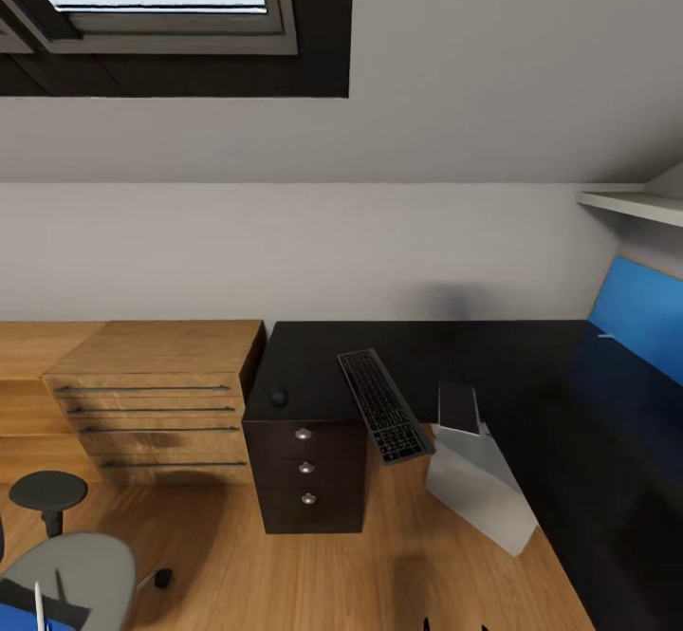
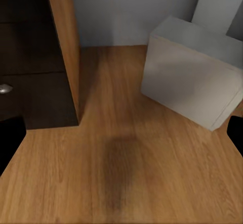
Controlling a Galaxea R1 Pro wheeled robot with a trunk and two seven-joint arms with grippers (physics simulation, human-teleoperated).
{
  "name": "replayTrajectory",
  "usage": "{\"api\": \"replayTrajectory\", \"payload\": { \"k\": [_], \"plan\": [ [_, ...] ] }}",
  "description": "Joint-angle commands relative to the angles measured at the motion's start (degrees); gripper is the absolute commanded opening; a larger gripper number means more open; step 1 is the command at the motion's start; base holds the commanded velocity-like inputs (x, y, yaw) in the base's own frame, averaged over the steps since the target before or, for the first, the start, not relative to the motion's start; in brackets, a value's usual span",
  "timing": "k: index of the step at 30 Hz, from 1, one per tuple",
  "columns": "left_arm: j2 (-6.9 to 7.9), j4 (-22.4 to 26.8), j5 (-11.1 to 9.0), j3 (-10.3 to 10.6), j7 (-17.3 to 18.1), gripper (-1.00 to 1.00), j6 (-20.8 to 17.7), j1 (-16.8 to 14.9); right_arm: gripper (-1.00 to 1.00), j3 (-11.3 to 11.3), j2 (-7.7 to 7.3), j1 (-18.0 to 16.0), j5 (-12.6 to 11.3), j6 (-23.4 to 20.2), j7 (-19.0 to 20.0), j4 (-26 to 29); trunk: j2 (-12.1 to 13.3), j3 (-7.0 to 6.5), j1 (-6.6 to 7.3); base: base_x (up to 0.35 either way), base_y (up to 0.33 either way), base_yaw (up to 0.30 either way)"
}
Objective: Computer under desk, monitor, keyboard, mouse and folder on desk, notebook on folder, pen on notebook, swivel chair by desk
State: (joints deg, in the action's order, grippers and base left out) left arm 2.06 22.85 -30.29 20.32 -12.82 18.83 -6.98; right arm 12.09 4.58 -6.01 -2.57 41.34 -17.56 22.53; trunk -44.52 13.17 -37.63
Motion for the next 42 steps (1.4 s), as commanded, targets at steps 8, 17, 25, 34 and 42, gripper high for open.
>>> {"api": "replayTrajectory", "payload": {
  "k": [8, 17, 25, 34, 42],
  "plan": [
    [0.10, 4.6, -0.4, 0.2, -0.6, 1.00, 0.2, -0.1, 1.00, 0.4, -0.14, -0.1, -0.3, 0.1, -0.5, 0.0, -1.3, 0.62, -0.68, 0.014, 0.012, 0.000],
    [0.56, 8.4, -0.4, 0.2, -0.2, 1.00, 2.6, 0.0, 1.00, 0.4, -0.16, -0.1, -0.3, 0.1, -0.5, 0.0, -4.9, 2.23, -2.65, 0.000, 0.000, 0.000],
    [7.89, 33.5, -0.8, 0.2, -0.3, 1.00, -4.9, 13.8, 1.00, 0.4, -0.19, -0.1, -0.3, 0.1, -0.5, 0.0, -8.1, 3.67, -4.41, 0.000, 0.000, 0.000],
    [11.84, 42.8, -1.7, 0.2, -0.3, 1.00, -5.6, 16.9, 1.00, 0.4, -0.19, -0.1, -0.3, 0.1, -0.5, 0.0, -11.7, 5.28, -6.39, 0.000, 0.000, 0.000],
    [19.98, 50.9, -13.8, 1.4, 0.1, 1.00, -5.8, 19.2, 1.00, 0.4, -0.11, -0.1, -0.3, 0.2, -0.5, -0.1, -14.9, 6.72, -8.14, 0.000, 0.000, 0.000]
  ]
}}
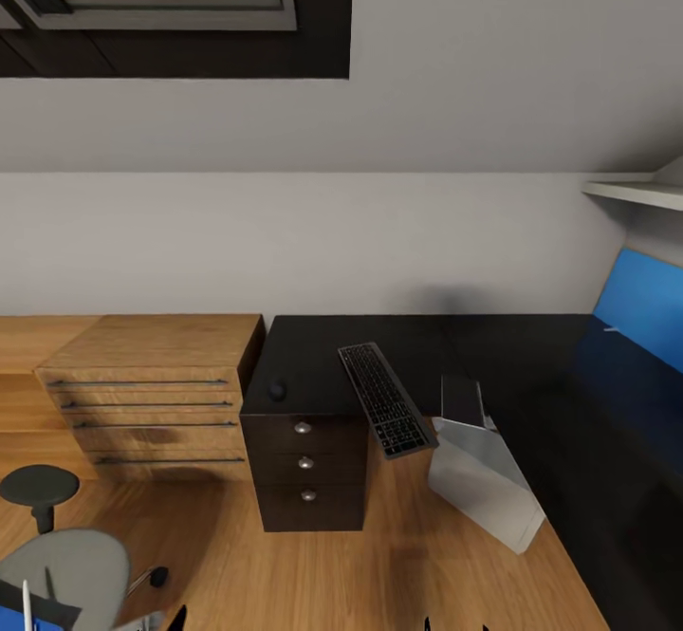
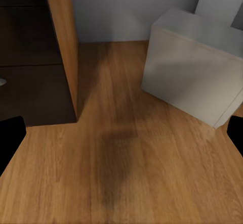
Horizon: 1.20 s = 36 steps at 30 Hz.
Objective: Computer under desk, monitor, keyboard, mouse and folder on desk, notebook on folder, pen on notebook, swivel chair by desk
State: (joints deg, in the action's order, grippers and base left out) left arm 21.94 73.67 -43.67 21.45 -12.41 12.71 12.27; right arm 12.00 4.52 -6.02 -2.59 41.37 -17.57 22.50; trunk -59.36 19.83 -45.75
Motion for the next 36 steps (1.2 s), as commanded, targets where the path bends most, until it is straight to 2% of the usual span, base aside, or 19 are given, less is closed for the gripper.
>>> {"api": "replayTrajectory", "payload": {
  "k": [1, 5, 6, 7, 8, 9, 10, 11, 12, 17, 36],
  "plan": [
    [0.56, 0.9, -0.6, 0.3, -0.3, 1.00, 0.3, 0.4, 1.00, 0.5, -0.02, 0.0, -0.3, 0.1, -0.4, 0.0, -0.5, 0.24, -0.24, 0.000, 0.000, 0.000],
    [5.66, 10.1, -1.3, 0.8, 0.4, 1.00, 0.3, 7.0, 1.00, 0.6, 0.15, 0.0, -0.2, 0.0, -0.4, -0.1, -2.1, 0.96, -1.11, 0.000, 0.000, 0.000],
    [6.38, 10.8, -1.4, 1.0, 1.0, 1.00, 0.3, 7.4, 1.00, 0.6, 0.15, 0.0, -0.2, 0.0, -0.4, -0.1, -2.5, 1.14, -1.33, 0.000, 0.000, 0.000],
    [7.89, 11.8, -1.6, 1.7, 3.1, 1.00, 0.1, 8.1, 1.00, 0.6, 0.15, 0.0, -0.2, 0.0, -0.4, -0.1, -2.9, 1.32, -1.55, 0.000, 0.000, 0.000],
    [11.50, 12.9, -4.8, 2.8, 11.1, 1.00, -1.1, 8.9, 1.00, 0.7, 0.09, 0.0, -0.3, 0.0, -0.4, -0.3, -3.3, 1.50, -1.77, 0.000, 0.000, 0.000],
    [12.53, 13.1, -7.2, 3.1, 14.2, 1.00, -1.7, 9.0, 1.00, 0.7, 0.08, 0.0, -0.3, 0.0, -0.4, -0.4, -3.7, 1.68, -1.99, 0.000, 0.000, 0.000],
    [12.91, 13.1, -8.4, 3.1, 15.3, 1.00, -1.9, 9.1, 1.00, 0.6, 0.07, 0.0, -0.4, 0.0, -0.4, -0.4, -4.1, 1.85, -2.21, 0.000, 0.000, 0.000],
    [13.50, 13.2, -10.5, 3.2, 17.0, 1.00, -2.3, 9.1, 1.00, 0.6, 0.06, 0.0, -0.4, 0.0, -0.4, -0.4, -4.5, 2.03, -2.43, 0.000, 0.000, 0.000],
    [13.87, 13.1, -11.8, 3.3, 18.1, 1.00, -2.6, 9.2, 1.00, 0.6, 0.09, 0.0, -0.5, 0.1, -0.4, -0.4, -4.9, 2.21, -2.65, 0.000, 0.000, 0.000],
    [14.47, 12.8, -14.0, 3.4, 19.9, 1.00, -3.1, 9.3, 1.00, 0.6, 0.14, 0.0, -0.5, 0.2, -0.4, -0.4, -6.9, 3.11, -3.75, 0.000, 0.000, 0.000],
    [14.36, 12.7, -13.9, 3.8, 20.0, 1.00, -3.2, 9.3, 1.00, 0.5, -0.06, 0.0, -0.6, 0.5, -0.4, -0.3, -14.5, 6.52, -7.92, 0.000, 0.000, 0.000]
  ]
}}
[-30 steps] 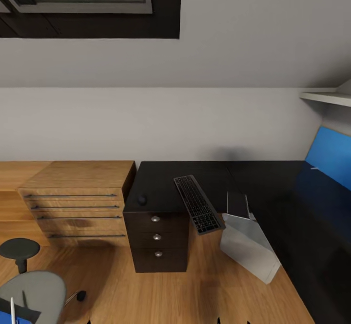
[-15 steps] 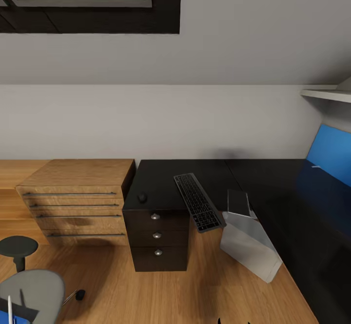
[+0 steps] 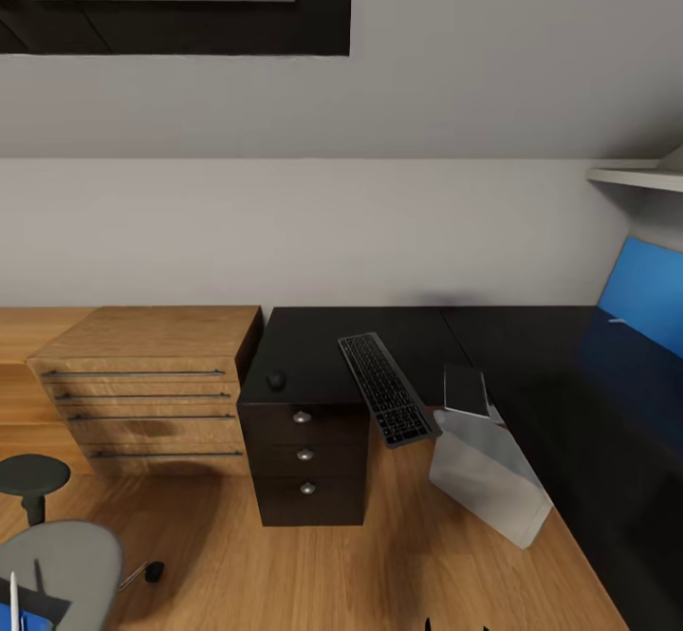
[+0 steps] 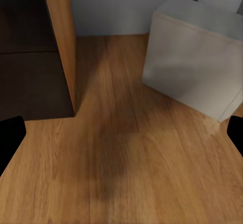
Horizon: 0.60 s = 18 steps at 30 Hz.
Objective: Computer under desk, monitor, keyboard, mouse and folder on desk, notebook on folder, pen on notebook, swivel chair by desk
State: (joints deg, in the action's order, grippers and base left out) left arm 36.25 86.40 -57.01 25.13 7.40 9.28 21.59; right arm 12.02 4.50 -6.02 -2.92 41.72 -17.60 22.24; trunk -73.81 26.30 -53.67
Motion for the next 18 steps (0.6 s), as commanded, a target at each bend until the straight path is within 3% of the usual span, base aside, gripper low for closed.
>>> {"api": "replayTrajectory", "payload": {
  "k": [1, 4, 7, 8, 10, 13, 14, 16, 18],
  "plan": [
    [0.01, 0.0, -0.6, 0.2, 0.2, 1.00, 0.2, 0.0, 1.00, 0.5, -0.06, 0.0, -0.2, 0.3, -0.4, 0.0, -0.4, 0.23, -0.23, 0.000, 0.000, 0.000],
    [-0.93, -0.5, -0.7, 0.9, -0.6, 1.00, 0.2, 0.0, 1.00, 0.5, -0.17, 0.0, 0.0, 1.6, -0.4, 0.0, -1.6, 0.77, -0.89, 0.000, 0.000, 0.000],
    [-4.22, -1.9, -0.3, 1.5, -3.9, 1.00, 0.1, 0.0, 1.00, 0.4, -0.25, 0.0, 0.0, 3.2, -0.4, 0.3, -2.9, 1.31, -1.55, 0.000, 0.000, 0.000],
    [-6.18, -2.2, 0.3, 1.6, -6.4, 1.00, 0.1, 0.0, 1.00, 0.3, -0.46, 0.0, 0.0, 4.3, -0.4, 1.0, -3.3, 1.49, -1.77, 0.000, 0.000, 0.000],
    [-7.79, -2.1, 1.4, 1.6, -9.2, 1.00, 0.1, 0.0, 1.00, 0.2, -0.94, 0.0, -0.3, 5.2, -0.5, 2.1, -4.1, 1.85, -2.21, 0.000, 0.000, 0.000],
    [-9.90, -0.1, 5.2, 1.5, -15.2, 1.00, -0.2, 0.0, 1.00, -0.1, -2.47, 0.0, -1.6, 6.2, -0.7, 6.2, -5.3, 2.39, -2.86, 0.000, 0.000, 0.000],
    [-10.85, 1.7, 7.7, 1.5, -18.6, 1.00, -0.8, 0.0, 1.00, -0.3, -3.09, 0.0, -3.1, 6.3, -0.7, 9.4, -5.7, 2.57, -3.08, 0.000, 0.000, 0.000],
    [-11.94, 3.5, 10.1, 1.5, -22.2, 1.00, -1.9, 0.0, 1.00, -0.4, -3.51, 0.0, -5.1, 6.2, -0.7, 13.2, -6.5, 2.92, -3.52, 0.000, 0.000, 0.000],
    [-15.01, 5.3, 13.7, 1.4, -28.9, 1.00, -4.8, -0.3, 1.00, -0.5, -3.94, 0.0, -8.8, 4.9, -0.6, 19.8, -7.3, 3.28, -3.96, 0.000, 0.000, 0.000]
  ]
}}
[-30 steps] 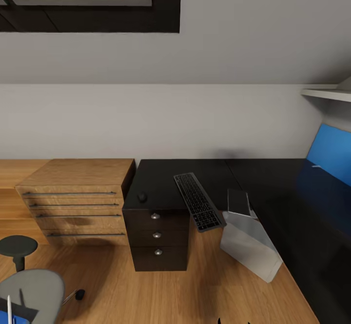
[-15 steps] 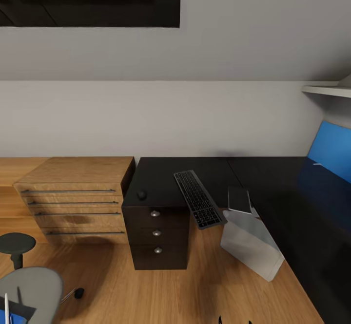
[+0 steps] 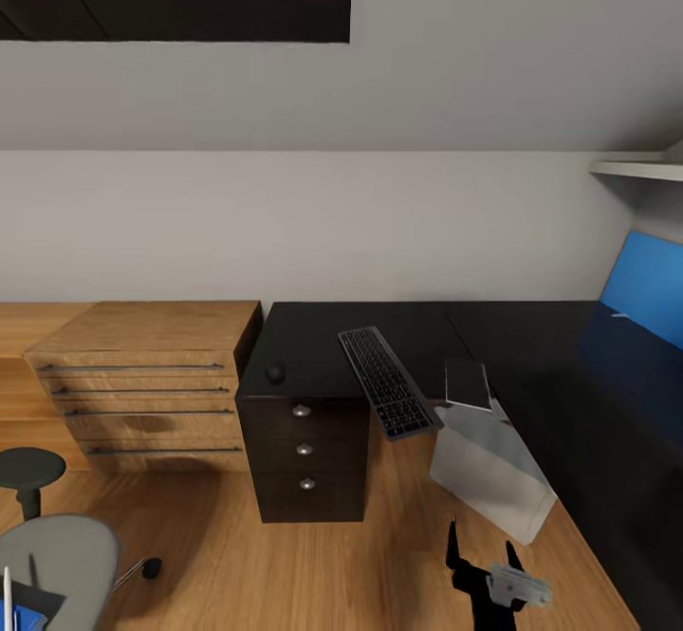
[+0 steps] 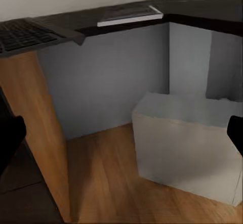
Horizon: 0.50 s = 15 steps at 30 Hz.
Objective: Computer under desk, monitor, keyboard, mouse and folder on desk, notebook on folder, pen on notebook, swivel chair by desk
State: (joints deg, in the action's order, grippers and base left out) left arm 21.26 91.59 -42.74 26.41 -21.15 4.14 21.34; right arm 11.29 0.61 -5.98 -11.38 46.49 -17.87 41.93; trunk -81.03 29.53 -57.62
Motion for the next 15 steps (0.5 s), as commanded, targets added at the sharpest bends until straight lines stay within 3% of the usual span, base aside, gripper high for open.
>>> {"api": "replayTrajectory", "payload": {
  "k": [1, 2, 3, 4, 5, 6, 9, 10, 11, 12, 13, 15],
  "plan": [
    [-2.08, 0.5, 0.5, 0.1, -3.1, 1.00, -1.7, -1.3, 1.00, 0.3, -0.16, 0.0, -1.7, -1.1, -0.3, 2.6, -0.4, 0.23, -0.23, 0.000, 0.000, 0.000],
    [-6.19, 1.0, 1.7, 0.0, -7.1, 1.00, -7.4, -5.0, 1.00, 0.2, -0.31, 0.0, -3.2, -4.7, -0.3, 8.1, -0.8, 0.41, -0.45, 0.000, 0.000, 0.000],
    [-7.86, 1.1, 2.0, -0.3, -8.7, 1.00, -10.4, -6.8, 1.00, 0.2, -0.36, 0.0, -4.2, -7.3, -0.3, 11.2, -1.2, 0.59, -0.67, 0.000, 0.000, 0.000],
    [-8.62, 1.1, 2.1, -0.5, -9.4, 1.00, -11.8, -7.8, 1.00, 0.1, -0.41, 0.0, -4.9, -8.8, -0.3, 12.7, -1.6, 0.77, -0.89, 0.000, 0.000, 0.000],
    [-10.16, 1.2, 2.3, -0.7, -10.6, 1.00, -14.3, -9.7, 1.00, 0.0, -0.65, 0.0, -6.9, -12.3, -0.2, 15.7, -2.0, 0.95, -1.11, 0.000, 0.000, 0.000],
    [-15.69, 1.3, 2.6, -1.1, -14.3, 1.00, -19.5, -15.7, 1.00, -0.2, -3.36, 0.0, -18.5, -25.3, 0.5, 23.7, -2.4, 1.13, -1.33, 0.000, 0.000, 0.000],
    [-20.29, 1.3, 3.0, -1.2, -19.0, 1.00, -25.3, -20.1, 1.00, -1.4, -6.73, -0.2, -32.5, -35.9, 4.7, 28.8, -3.7, 1.67, -1.99, 0.000, 0.000, 0.000],
    [-23.18, 0.6, 2.9, -1.0, -21.4, 1.00, -29.4, -22.0, 1.00, -6.1, -9.46, -1.4, -49.5, -49.3, 10.0, 29.9, -4.1, 1.85, -2.21, 0.000, 0.000, 0.000],
    [-23.44, 0.0, 3.0, -1.0, -21.5, 1.00, -29.7, -22.1, 1.00, -7.7, -9.82, -2.3, -53.5, -53.5, 10.8, 29.2, -4.5, 2.03, -2.42, 0.000, 0.000, 0.000],
    [-23.50, -0.3, 3.0, -1.0, -21.5, 1.00, -29.9, -22.2, 1.00, -8.6, -9.95, -2.9, -55.2, -55.3, 11.1, 28.7, -4.9, 2.21, -2.64, 0.000, 0.000, 0.000],
    [-23.00, -2.4, 3.1, -1.5, -21.7, 1.00, -30.2, -22.4, 1.00, -16.8, -10.35, -6.8, -64.4, -64.7, 12.0, 25.1, -5.3, 2.39, -2.86, 0.000, 0.000, 0.000],
    [-21.96, -2.7, 3.2, -1.7, -21.8, 1.00, -30.2, -22.5, 1.00, -18.6, -10.23, -7.6, -65.9, -65.9, 12.2, 24.2, -6.1, 2.75, -3.30, 0.000, 0.000, 0.000]
  ]
}}
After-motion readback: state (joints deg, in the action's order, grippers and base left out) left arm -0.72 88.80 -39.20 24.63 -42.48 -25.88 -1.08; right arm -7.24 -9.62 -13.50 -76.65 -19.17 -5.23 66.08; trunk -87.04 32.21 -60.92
